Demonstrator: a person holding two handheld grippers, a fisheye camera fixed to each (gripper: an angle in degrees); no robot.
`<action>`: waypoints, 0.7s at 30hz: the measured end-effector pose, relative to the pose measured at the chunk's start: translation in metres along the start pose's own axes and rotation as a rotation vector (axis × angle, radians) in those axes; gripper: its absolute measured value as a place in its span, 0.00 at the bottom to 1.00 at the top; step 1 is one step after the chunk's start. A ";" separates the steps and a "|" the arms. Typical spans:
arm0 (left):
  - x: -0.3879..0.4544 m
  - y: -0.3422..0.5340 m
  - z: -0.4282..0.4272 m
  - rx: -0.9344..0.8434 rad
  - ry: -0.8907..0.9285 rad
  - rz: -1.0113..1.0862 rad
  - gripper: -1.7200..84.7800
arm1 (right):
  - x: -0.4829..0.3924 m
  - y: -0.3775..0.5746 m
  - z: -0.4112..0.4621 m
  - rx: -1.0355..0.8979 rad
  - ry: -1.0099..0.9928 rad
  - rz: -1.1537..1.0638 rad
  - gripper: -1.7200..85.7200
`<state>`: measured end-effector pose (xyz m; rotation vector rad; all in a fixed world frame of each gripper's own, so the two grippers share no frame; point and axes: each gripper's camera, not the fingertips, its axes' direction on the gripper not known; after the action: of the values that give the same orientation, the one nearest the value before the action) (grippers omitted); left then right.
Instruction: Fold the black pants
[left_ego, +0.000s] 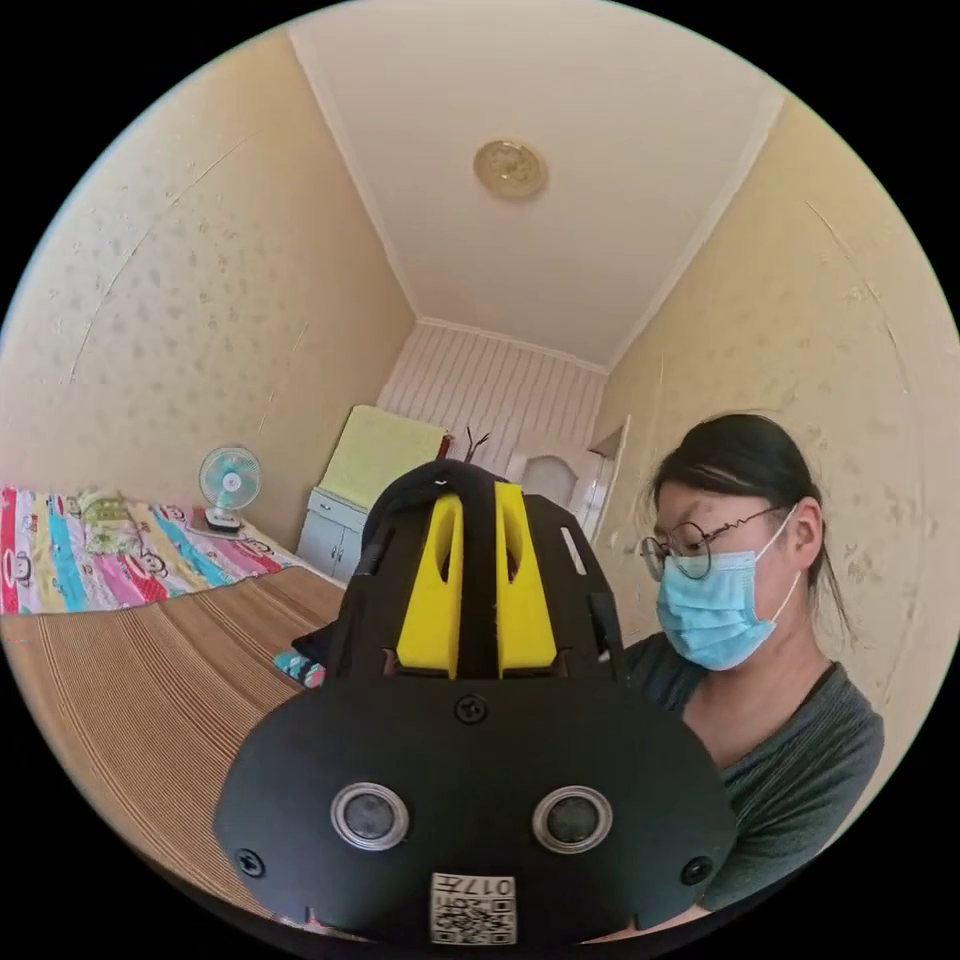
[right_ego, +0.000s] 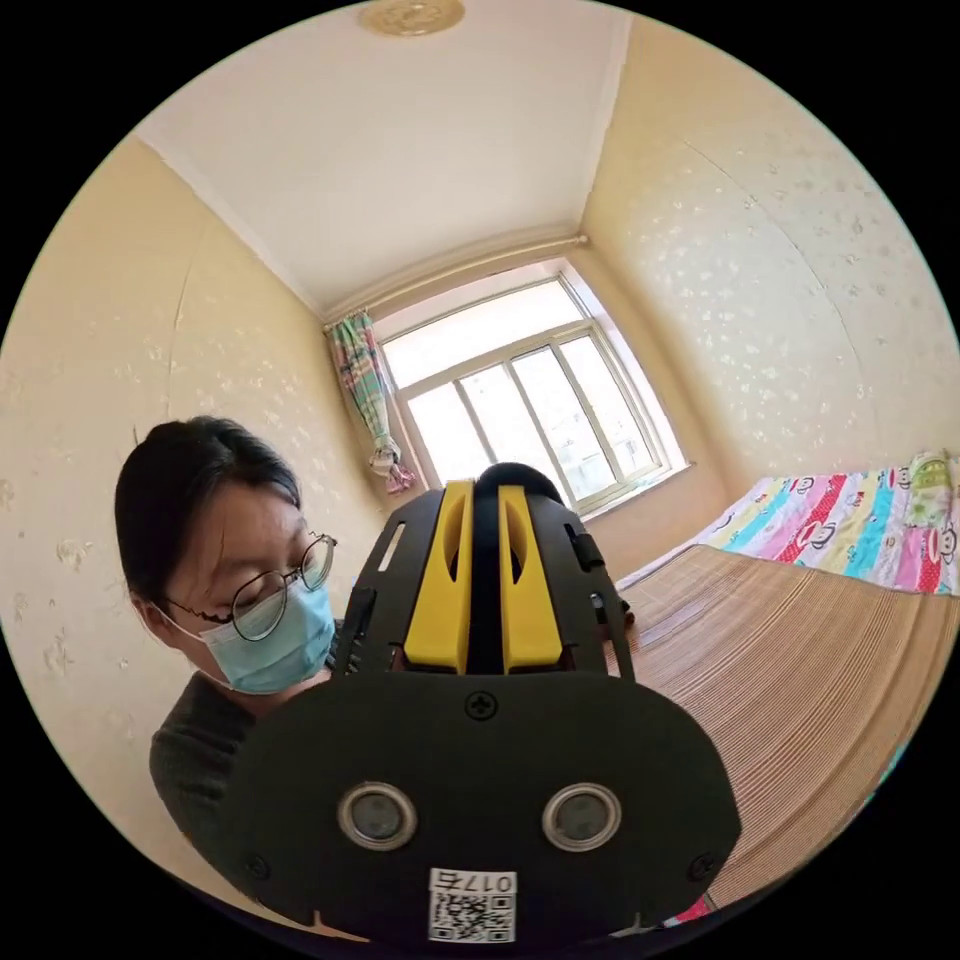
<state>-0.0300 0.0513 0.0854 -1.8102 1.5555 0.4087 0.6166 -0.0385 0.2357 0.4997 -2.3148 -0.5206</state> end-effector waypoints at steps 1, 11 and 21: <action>-0.033 -0.001 0.009 -0.016 -0.001 -0.094 0.08 | 0.015 -0.001 0.002 -0.008 0.012 0.032 0.03; -0.251 0.046 0.075 -0.271 -0.458 -0.380 0.08 | 0.233 0.038 0.078 -0.239 0.463 0.290 0.03; -0.203 0.334 0.059 -0.448 -0.155 -0.544 0.08 | 0.249 0.345 0.077 -0.414 0.099 0.568 0.04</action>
<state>-0.3828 0.2301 0.0738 -2.3785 0.8505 0.6459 0.3226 0.1489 0.4912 -0.3163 -2.0464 -0.6447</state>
